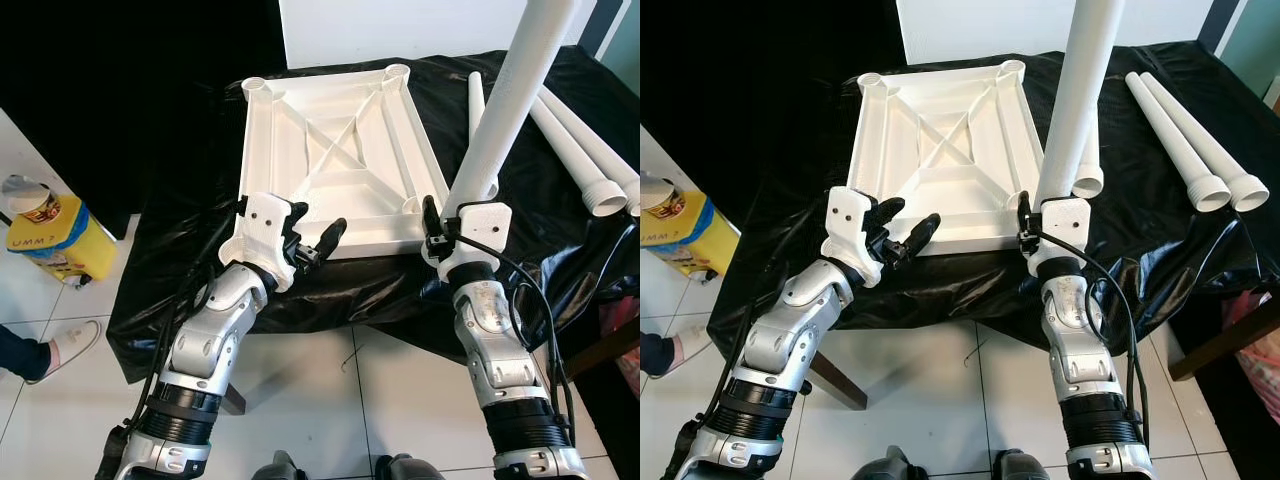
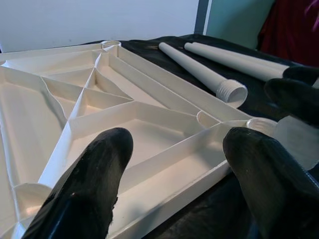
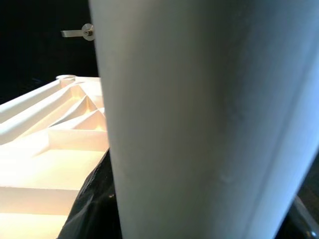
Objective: Building children table
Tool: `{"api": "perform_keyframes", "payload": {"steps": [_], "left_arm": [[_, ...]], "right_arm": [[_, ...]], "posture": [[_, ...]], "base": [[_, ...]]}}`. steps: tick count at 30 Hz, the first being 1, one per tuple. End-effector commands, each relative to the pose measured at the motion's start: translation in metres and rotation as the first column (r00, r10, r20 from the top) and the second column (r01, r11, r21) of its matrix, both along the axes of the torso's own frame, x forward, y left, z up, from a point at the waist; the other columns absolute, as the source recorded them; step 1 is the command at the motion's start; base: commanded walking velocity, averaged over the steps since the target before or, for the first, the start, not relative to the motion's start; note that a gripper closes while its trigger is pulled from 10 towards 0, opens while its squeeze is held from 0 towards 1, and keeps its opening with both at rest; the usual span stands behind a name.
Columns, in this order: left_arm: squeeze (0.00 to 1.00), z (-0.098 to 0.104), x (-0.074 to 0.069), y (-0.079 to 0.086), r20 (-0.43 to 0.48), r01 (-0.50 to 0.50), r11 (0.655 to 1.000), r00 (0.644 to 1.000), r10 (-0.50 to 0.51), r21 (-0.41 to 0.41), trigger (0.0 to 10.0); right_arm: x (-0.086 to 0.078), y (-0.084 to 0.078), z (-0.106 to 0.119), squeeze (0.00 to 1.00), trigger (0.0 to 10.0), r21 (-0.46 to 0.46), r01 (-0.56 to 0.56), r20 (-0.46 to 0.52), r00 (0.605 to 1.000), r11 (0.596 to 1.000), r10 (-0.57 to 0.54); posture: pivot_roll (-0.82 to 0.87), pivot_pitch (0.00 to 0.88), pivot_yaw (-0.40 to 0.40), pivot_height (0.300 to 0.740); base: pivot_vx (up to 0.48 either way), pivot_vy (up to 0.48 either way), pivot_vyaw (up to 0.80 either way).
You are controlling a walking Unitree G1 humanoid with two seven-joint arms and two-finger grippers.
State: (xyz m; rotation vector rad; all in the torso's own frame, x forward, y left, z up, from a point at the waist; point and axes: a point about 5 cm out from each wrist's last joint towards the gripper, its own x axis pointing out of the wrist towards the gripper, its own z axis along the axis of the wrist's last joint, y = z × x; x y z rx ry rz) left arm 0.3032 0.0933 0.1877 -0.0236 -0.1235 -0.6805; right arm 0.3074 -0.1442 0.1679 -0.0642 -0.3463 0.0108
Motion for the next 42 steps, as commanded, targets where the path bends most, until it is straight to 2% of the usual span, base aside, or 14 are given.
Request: {"api": "perform_keyframes", "payload": {"steps": [1, 17, 28, 32, 36, 42], "left_arm": [[0.00, 0.003, -0.003, 0.000, 0.003, 0.054, 0.999, 0.999, -0.054, -0.001, 10.0], [0.00, 0.008, -0.002, 0.002, 0.013, 0.038, 0.999, 0.999, -0.038, -0.033, 10.0], [0.00, 0.012, -0.002, 0.005, 0.035, 0.004, 0.998, 0.999, -0.002, -0.061, 10.0], [0.00, 0.011, -0.002, 0.004, 0.047, -0.026, 0.999, 0.999, 0.027, -0.028, 10.0], [0.00, 0.007, -0.005, -0.002, 0.026, 0.012, 1.000, 1.000, -0.012, 0.012, 10.0], [0.00, 0.002, -0.013, -0.012, 0.035, 0.069, 0.996, 0.997, -0.071, 0.062, 10.0]], "right_arm": [[0.000, 0.003, 0.003, 0.00, 10.0, -0.002, -0.015, 0.013, 1.000, 1.000, 0.015], [0.000, 0.004, 0.003, 0.00, 10.0, -0.007, -0.026, 0.012, 1.000, 1.000, 0.026], [0.001, 0.003, 0.001, 0.00, 10.0, -0.011, -0.004, -0.001, 1.000, 1.000, 0.004], [0.002, 0.001, 0.000, 0.00, 10.0, -0.010, 0.033, -0.019, 0.999, 0.999, -0.033], [0.003, -0.002, -0.002, 0.00, 10.0, -0.038, 0.092, -0.047, 0.994, 0.995, -0.094], [0.004, -0.010, -0.007, 0.00, 10.0, -0.014, 0.122, -0.085, 0.989, 0.992, -0.123]], "posture": [[0.03, 0.068, 0.027, 0.740], [0.03, 0.058, 0.019, 0.740], [0.03, 0.063, 0.018, 0.740], [0.03, 0.066, 0.017, 0.740], [0.03, 0.071, 0.018, 0.740], [0.03, 0.086, 0.021, 0.740]], "base": [[0.270, 0.000, 0.00], [0.270, 0.000, 0.00], [0.000, 0.000, 0.00], [0.000, 0.000, 0.00], [0.000, 0.000, 0.00], [0.000, 0.000, 0.00]]}}
